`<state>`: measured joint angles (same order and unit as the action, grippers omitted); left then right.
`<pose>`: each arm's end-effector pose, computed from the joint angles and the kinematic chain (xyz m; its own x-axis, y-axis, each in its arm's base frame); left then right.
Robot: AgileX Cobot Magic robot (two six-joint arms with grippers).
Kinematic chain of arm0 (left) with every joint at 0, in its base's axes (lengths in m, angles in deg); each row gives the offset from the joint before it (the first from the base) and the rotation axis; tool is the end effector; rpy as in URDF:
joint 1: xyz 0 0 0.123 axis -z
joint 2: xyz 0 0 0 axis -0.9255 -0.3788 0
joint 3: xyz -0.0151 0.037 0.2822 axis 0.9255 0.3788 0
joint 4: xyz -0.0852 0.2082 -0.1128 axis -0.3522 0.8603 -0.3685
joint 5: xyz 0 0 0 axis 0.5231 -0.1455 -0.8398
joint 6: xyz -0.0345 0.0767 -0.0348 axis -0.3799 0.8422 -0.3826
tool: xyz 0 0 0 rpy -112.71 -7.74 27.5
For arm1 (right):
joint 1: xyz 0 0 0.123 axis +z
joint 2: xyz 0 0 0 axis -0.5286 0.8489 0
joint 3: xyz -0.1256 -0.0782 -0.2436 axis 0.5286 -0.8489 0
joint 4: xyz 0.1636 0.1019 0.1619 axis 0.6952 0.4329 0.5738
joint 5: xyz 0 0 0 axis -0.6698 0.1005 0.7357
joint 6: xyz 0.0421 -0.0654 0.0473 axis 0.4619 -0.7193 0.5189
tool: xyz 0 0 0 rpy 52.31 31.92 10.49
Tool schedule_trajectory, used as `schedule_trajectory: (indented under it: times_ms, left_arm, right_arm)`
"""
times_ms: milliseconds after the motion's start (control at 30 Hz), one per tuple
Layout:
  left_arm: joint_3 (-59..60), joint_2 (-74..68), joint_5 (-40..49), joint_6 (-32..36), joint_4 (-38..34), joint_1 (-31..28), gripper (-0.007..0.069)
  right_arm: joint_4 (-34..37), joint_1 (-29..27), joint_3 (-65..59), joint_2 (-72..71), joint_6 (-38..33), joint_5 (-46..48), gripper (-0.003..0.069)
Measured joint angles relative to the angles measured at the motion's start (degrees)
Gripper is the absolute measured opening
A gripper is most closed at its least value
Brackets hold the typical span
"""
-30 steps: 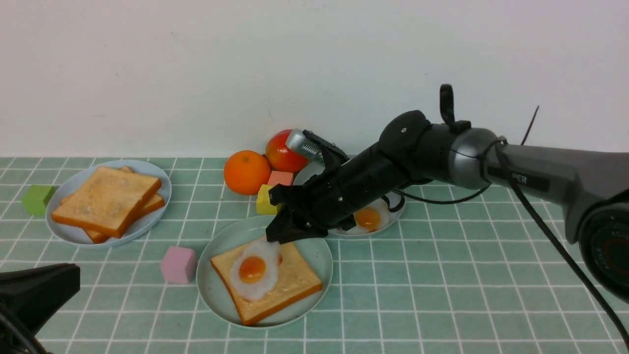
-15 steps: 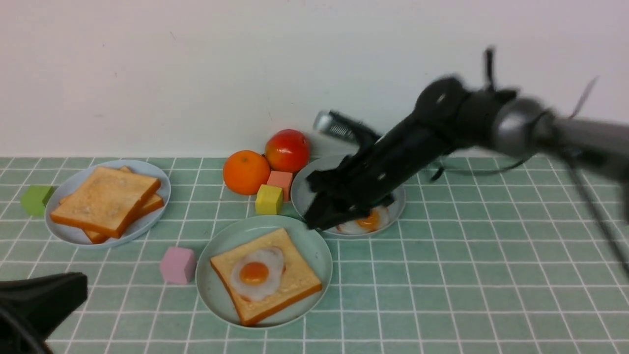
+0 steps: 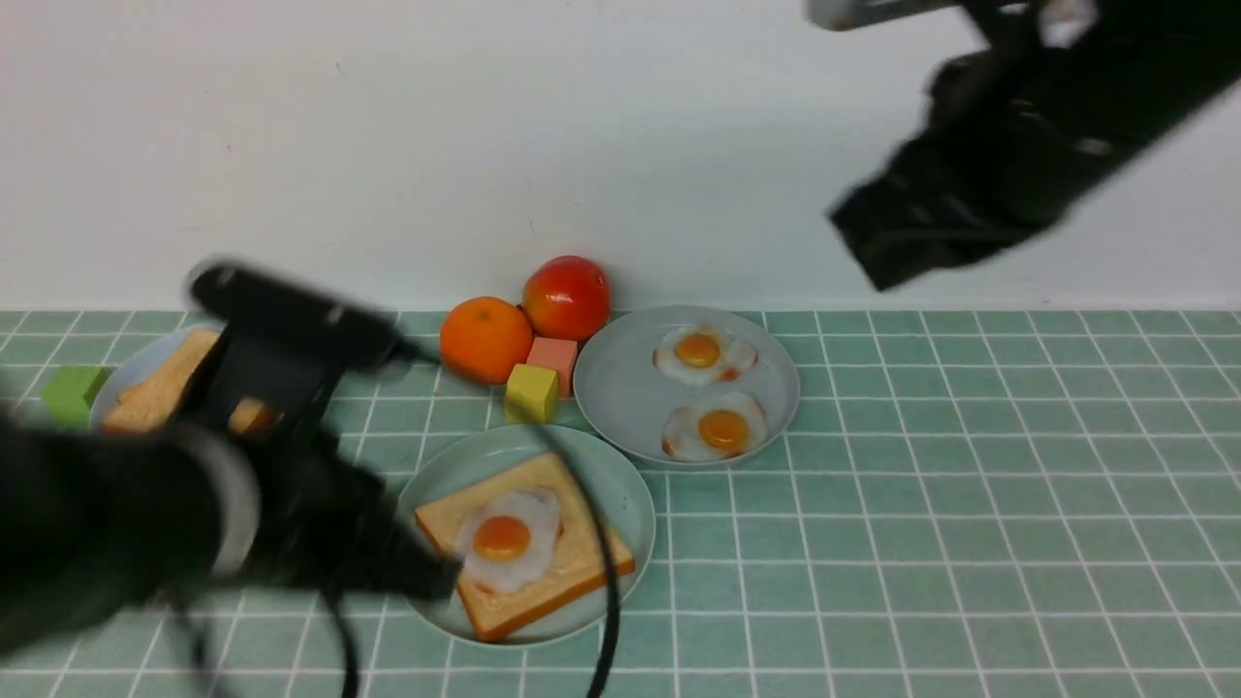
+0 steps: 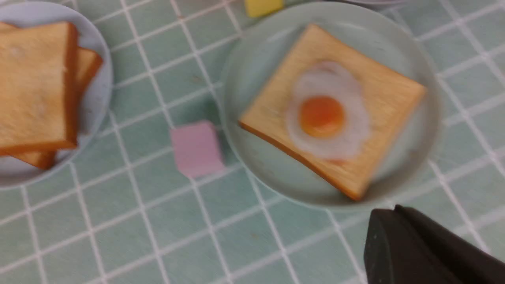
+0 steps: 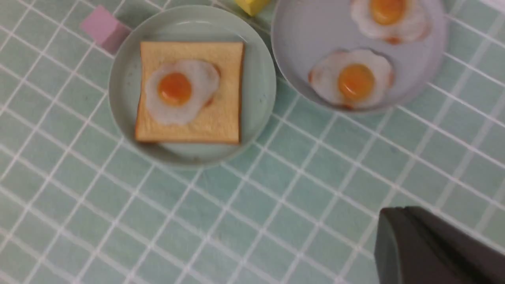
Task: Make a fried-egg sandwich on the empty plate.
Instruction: Use the left arm to grab a slice of bread
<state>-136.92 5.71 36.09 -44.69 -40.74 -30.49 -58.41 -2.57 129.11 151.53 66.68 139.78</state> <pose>0.2030 -0.1284 0.2876 -0.6477 0.3160 -0.6932 0.3784 0.9232 0.0674 0.2625 0.1570 0.4095 -0.7137 -0.4020 -0.5737 -0.5332 0.8429 0.0727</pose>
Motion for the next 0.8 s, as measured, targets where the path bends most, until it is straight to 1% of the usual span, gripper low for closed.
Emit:
schedule_trajectory:
  times_ms: [33, 167, 200, 233, 267, 333, 400, 433, 467, 533, 633, 767, 800]
  left_arm:
    - [-3.2, -3.7, 0.4, 5.9, -4.1, -4.4, -0.0013]
    - [-8.5, -10.9, 1.1, 24.3, -15.7, -16.4, -0.0013]
    - [-9.5, -11.9, 1.3, 26.7, -17.9, -18.8, -0.0013]
    - [-10.9, -14.2, 1.3, 31.3, -20.8, -22.4, -0.0013]
    - [-12.1, -15.5, 1.2, 33.2, -22.9, -24.7, -0.0013]
    - [-14.6, -19.0, 0.4, 36.2, -25.5, -29.6, -0.0013]
    - [-17.0, -22.4, -0.7, 37.5, -26.1, -33.4, -0.0013]
    - [-18.4, -24.2, -1.2, 37.9, -26.1, -34.9, -0.0013]
    - [-18.7, -25.0, -1.3, 38.0, -26.1, -35.1, -0.0012]
    - [-21.8, -28.7, -1.6, 38.4, -25.1, -37.1, 0.001]
    - [-25.7, -33.9, -2.0, 38.7, -21.7, -37.7, 0.0098]
    - [-27.3, -37.6, -4.7, 38.8, -19.5, -37.7, 0.0259]
    - [-27.3, -37.9, -5.0, 38.8, -19.5, -37.7, 0.0268]
  right_arm:
    - [-0.1, 0.4, -4.2, -4.6, 0.4, -0.7, 0.0001]
    - [0.0, 0.4, -14.6, -13.2, 0.5, -3.6, 0.0004]
    - [0.0, 0.4, -16.6, -14.9, 0.6, -4.1, 0.0004]
    - [0.0, 0.4, -19.3, -17.3, 0.6, -5.2, 0.0004]
    - [0.0, 0.4, -20.9, -19.1, 0.6, -5.7, 0.0006]
    - [0.0, 0.5, -24.1, -22.1, 0.6, -6.7, 0.0007]
    - [-0.1, 0.5, -26.4, -24.2, 0.6, -7.3, 0.0008]
    - [-0.2, 0.5, -27.2, -25.3, 0.6, -7.6, 0.0008]
    - [-0.2, 0.5, -27.3, -25.3, 0.6, -7.6, 0.0008]
    - [-0.4, 0.5, -28.3, -26.7, 0.6, -7.7, 0.0011]
    - [-0.4, 0.5, -28.6, -27.3, 0.6, -8.0, 0.0015]
    - [-0.3, 0.5, -28.8, -27.3, 0.6, -8.0, 0.0017]
    - [-0.3, 0.5, -28.8, -27.3, 0.6, -8.0, 0.0017]
